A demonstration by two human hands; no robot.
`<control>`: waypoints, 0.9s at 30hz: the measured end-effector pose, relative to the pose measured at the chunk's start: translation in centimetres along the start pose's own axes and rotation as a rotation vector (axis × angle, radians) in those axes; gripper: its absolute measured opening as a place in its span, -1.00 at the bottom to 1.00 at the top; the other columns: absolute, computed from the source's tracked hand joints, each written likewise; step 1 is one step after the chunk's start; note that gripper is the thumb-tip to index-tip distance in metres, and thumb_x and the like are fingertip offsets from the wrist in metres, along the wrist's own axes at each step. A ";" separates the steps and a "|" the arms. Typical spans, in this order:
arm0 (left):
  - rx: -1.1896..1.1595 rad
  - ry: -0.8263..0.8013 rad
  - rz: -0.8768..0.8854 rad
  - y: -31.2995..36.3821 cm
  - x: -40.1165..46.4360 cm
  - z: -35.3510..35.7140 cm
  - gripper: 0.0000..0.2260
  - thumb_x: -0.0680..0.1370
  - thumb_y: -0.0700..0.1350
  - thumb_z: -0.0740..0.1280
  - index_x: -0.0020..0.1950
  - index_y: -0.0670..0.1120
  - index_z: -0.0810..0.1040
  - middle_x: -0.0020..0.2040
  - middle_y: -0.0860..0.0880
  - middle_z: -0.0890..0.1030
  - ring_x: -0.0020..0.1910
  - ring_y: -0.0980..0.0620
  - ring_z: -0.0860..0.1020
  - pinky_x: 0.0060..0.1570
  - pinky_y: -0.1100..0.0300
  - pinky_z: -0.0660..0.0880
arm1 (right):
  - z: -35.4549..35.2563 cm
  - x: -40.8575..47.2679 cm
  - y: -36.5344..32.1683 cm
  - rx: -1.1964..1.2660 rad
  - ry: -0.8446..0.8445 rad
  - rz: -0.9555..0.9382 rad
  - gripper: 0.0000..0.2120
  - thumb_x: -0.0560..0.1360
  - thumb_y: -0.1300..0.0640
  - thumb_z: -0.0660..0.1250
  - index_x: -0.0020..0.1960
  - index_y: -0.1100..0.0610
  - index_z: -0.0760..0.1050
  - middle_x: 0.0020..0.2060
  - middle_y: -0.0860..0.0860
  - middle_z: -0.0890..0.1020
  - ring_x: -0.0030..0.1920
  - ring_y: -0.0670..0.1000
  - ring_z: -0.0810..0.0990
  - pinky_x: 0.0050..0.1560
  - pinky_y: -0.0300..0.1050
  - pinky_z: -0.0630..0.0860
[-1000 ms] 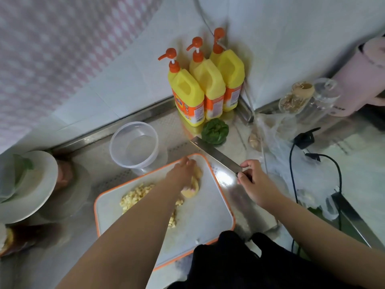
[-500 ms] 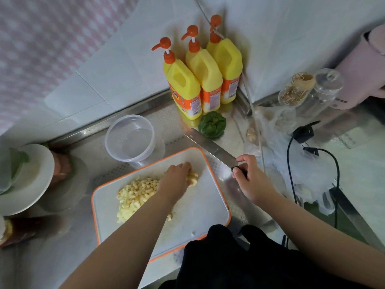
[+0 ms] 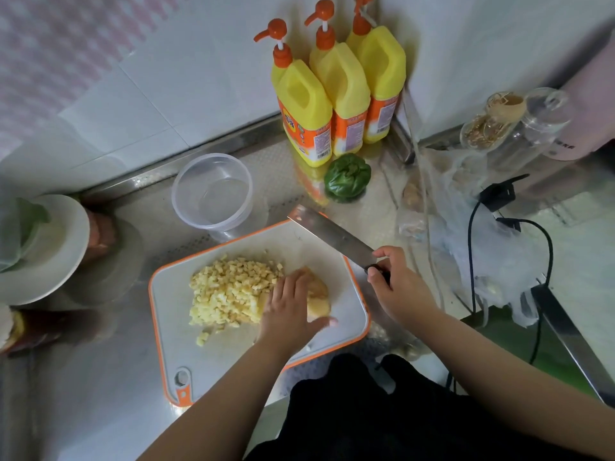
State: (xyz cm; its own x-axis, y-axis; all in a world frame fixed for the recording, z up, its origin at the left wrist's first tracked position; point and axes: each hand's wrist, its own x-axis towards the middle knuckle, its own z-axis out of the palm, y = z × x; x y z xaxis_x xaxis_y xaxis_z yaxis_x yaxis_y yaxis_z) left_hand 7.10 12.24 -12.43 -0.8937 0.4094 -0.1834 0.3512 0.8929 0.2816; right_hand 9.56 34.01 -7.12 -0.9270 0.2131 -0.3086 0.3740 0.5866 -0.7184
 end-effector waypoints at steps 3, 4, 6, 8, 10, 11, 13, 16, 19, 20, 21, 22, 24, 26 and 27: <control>-0.031 0.024 -0.133 0.0 0.9 -0.5 -0.54 0.59 0.10 0.26 0.48 0.03 0.36 0.42 0.06 0.41 0.40 -0.06 0.32 0.38 0.01 0.23 | 0.0 0.0 0.1 -0.004 0.002 -0.018 -0.74 0.58 0.12 0.21 0.24 0.08 0.27 -0.14 -0.07 0.61 -0.21 0.10 0.60 -0.17 0.12 0.50; 0.013 -0.006 -0.144 -0.2 1.6 -0.8 -0.55 0.62 0.07 0.24 0.51 0.07 0.31 0.44 0.08 0.39 0.42 -0.05 0.30 0.41 0.03 0.16 | 0.0 0.1 0.1 -0.004 0.003 -0.021 -0.74 0.58 0.12 0.20 0.24 0.08 0.27 -0.14 -0.07 0.61 -0.22 0.09 0.59 -0.17 0.13 0.50; 0.061 -0.102 -0.138 -0.6 3.0 -1.5 -0.56 0.62 0.13 0.21 0.50 0.16 0.29 0.45 0.08 0.35 0.44 -0.03 0.27 0.43 0.03 0.09 | -0.1 0.2 0.3 -0.004 0.003 -0.024 -0.74 0.58 0.12 0.20 0.25 0.08 0.26 -0.15 -0.07 0.60 -0.23 0.09 0.59 -0.17 0.15 0.50; 0.065 -0.150 -0.129 -0.4 3.8 -2.3 -0.52 0.58 0.23 0.24 0.48 0.17 0.32 0.44 0.07 0.34 0.43 -0.04 0.28 0.42 0.01 0.10 | -0.2 0.3 0.3 -0.005 0.001 -0.023 -0.75 0.58 0.12 0.19 0.24 0.07 0.26 -0.15 -0.07 0.60 -0.22 0.09 0.59 -0.17 0.14 0.50; 0.094 -0.148 -0.081 0.1 3.4 -2.6 -0.37 0.46 0.34 0.33 0.45 0.13 0.34 0.39 0.05 0.35 0.38 -0.06 0.32 0.37 0.01 0.17 | -0.3 0.3 0.4 -0.008 0.000 -0.023 -0.75 0.58 0.12 0.20 0.24 0.06 0.26 -0.15 -0.09 0.60 -0.22 0.08 0.59 -0.16 0.11 0.50; 0.134 -0.156 -0.037 0.3 2.8 -2.4 -0.31 0.38 0.38 0.37 0.43 0.11 0.37 0.37 0.03 0.36 0.34 -0.08 0.36 0.34 0.00 0.22 | -0.3 0.3 0.4 -0.009 0.000 -0.021 -0.75 0.58 0.12 0.20 0.24 0.06 0.26 -0.16 -0.10 0.59 -0.22 0.07 0.58 -0.17 0.09 0.50; 0.236 -0.172 0.060 0.7 1.3 -1.5 -0.29 0.27 0.39 0.46 0.32 0.08 0.48 0.29 0.00 0.43 0.22 -0.11 0.46 0.22 -0.02 0.38 | -0.3 0.4 0.5 -0.014 -0.002 -0.009 -0.74 0.58 0.12 0.20 0.24 0.06 0.26 -0.18 -0.14 0.57 -0.24 0.04 0.57 -0.18 0.05 0.49; 0.217 -0.129 0.065 0.7 0.3 -0.2 -0.44 0.13 0.17 0.65 0.04 0.02 0.62 0.10 -0.05 0.57 -0.04 -0.13 0.60 -0.14 0.00 0.57 | -0.3 0.4 0.7 -0.021 -0.007 -0.004 -0.73 0.58 0.12 0.20 0.25 0.06 0.27 -0.17 -0.14 0.57 -0.24 0.03 0.57 -0.19 0.05 0.50; 0.128 -0.090 -0.016 0.9 0.4 0.0 -0.51 0.18 0.03 0.68 0.02 -0.01 0.61 0.09 -0.05 0.58 -0.04 -0.12 0.60 -0.22 0.00 0.59 | -0.3 0.3 0.9 -0.030 -0.011 -0.010 -0.73 0.58 0.12 0.20 0.26 0.08 0.27 -0.16 -0.11 0.58 -0.24 0.05 0.58 -0.21 0.06 0.49; 0.105 -0.090 -0.034 1.0 0.5 0.0 -0.52 0.20 0.01 0.67 0.04 -0.01 0.61 0.10 -0.05 0.57 -0.02 -0.12 0.60 -0.22 -0.01 0.59 | -0.3 0.3 1.0 -0.030 -0.011 -0.010 -0.73 0.58 0.13 0.21 0.26 0.08 0.27 -0.16 -0.10 0.58 -0.25 0.06 0.58 -0.22 0.05 0.49; 0.095 -0.096 -0.039 1.1 0.5 -0.1 -0.53 0.22 0.01 0.66 0.06 -0.01 0.61 0.12 -0.05 0.57 0.00 -0.13 0.60 -0.20 -0.02 0.60 | -0.3 0.3 1.0 -0.030 -0.013 -0.011 -0.73 0.58 0.13 0.21 0.26 0.09 0.27 -0.16 -0.09 0.58 -0.25 0.06 0.58 -0.23 0.05 0.49; 0.094 -0.099 -0.034 1.1 0.5 -0.2 -0.54 0.26 0.02 0.64 0.09 -0.02 0.60 0.16 -0.05 0.55 0.04 -0.14 0.59 -0.16 -0.04 0.59 | -0.3 0.4 1.0 -0.030 -0.017 -0.014 -0.73 0.58 0.13 0.21 0.26 0.09 0.27 -0.16 -0.09 0.58 -0.26 0.05 0.58 -0.24 0.05 0.49; 0.075 -0.091 -0.050 1.2 0.3 -0.3 -0.53 0.38 0.11 0.55 0.21 0.00 0.54 0.28 -0.04 0.48 0.17 -0.13 0.54 0.03 -0.06 0.55 | -0.2 0.5 1.0 -0.031 -0.020 -0.019 -0.73 0.58 0.13 0.21 0.26 0.09 0.27 -0.16 -0.08 0.59 -0.26 0.06 0.57 -0.24 0.04 0.48; 0.028 -0.032 -0.107 1.2 0.5 -0.9 -0.50 0.47 0.22 0.42 0.32 0.03 0.46 0.33 -0.01 0.43 0.24 -0.10 0.48 0.18 -0.05 0.45 | -0.3 0.6 0.9 -0.029 -0.020 -0.023 -0.73 0.58 0.13 0.21 0.26 0.10 0.27 -0.16 -0.08 0.58 -0.26 0.06 0.57 -0.23 0.03 0.48; 0.029 -0.019 -0.154 1.3 1.0 -1.2 -0.51 0.52 0.23 0.34 0.37 0.04 0.42 0.33 -0.01 0.42 0.27 -0.09 0.45 0.24 -0.02 0.38 | -0.4 0.7 0.9 -0.025 -0.020 -0.024 -0.73 0.58 0.13 0.21 0.26 0.10 0.27 -0.16 -0.07 0.58 -0.26 0.05 0.57 -0.22 0.03 0.48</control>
State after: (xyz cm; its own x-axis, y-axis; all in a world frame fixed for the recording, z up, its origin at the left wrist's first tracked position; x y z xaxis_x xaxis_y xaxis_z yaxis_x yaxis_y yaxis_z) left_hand 6.27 13.56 -11.10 -0.9322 0.2704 -0.2407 0.2184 0.9504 0.2215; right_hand 9.24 34.98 -7.78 -0.9348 0.1829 -0.3044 0.3507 0.6107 -0.7099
